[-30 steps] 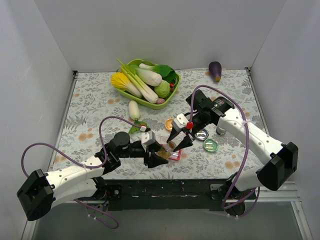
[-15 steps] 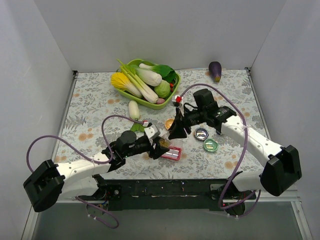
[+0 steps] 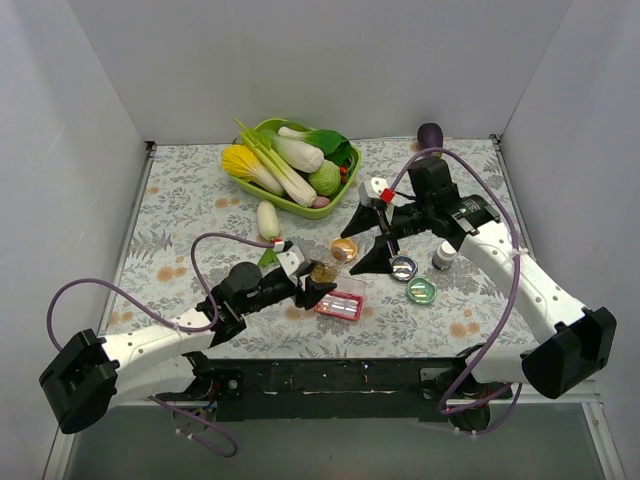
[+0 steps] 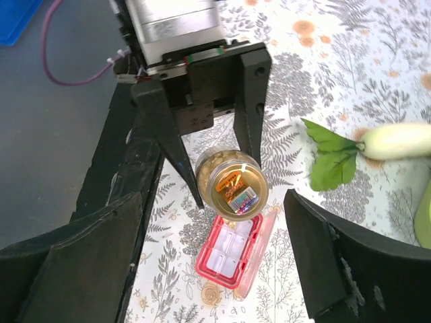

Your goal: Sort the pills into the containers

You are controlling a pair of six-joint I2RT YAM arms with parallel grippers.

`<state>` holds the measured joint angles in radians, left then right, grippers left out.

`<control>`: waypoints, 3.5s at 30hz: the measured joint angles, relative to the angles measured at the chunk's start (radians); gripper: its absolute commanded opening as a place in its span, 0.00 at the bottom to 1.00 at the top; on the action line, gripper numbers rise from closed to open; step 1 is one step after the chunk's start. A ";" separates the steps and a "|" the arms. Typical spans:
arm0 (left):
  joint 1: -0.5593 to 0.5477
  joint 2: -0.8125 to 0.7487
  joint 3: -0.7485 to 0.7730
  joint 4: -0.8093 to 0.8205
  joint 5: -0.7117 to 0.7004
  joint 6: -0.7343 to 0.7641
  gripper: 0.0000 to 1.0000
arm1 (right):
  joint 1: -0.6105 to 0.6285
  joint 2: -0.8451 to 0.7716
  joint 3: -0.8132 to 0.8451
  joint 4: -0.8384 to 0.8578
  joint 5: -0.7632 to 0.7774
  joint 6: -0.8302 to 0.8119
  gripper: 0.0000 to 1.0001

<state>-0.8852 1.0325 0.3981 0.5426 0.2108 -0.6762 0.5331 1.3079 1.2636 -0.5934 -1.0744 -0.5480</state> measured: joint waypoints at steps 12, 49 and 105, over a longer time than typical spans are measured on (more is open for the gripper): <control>0.000 -0.061 -0.031 -0.024 0.109 -0.035 0.00 | 0.092 0.061 0.025 -0.153 -0.034 -0.191 0.75; 0.002 -0.267 -0.040 -0.198 -0.038 -0.159 0.98 | -0.251 0.024 -0.019 -0.106 0.318 -0.094 0.21; 0.012 0.029 -0.194 -0.338 -0.178 -0.893 0.35 | -0.041 0.216 -0.134 0.015 0.462 -0.076 0.13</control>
<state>-0.8734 1.0615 0.2043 0.2050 0.0326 -1.5692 0.4919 1.5238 1.1301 -0.5785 -0.6121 -0.6235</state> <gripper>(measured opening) 0.373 0.161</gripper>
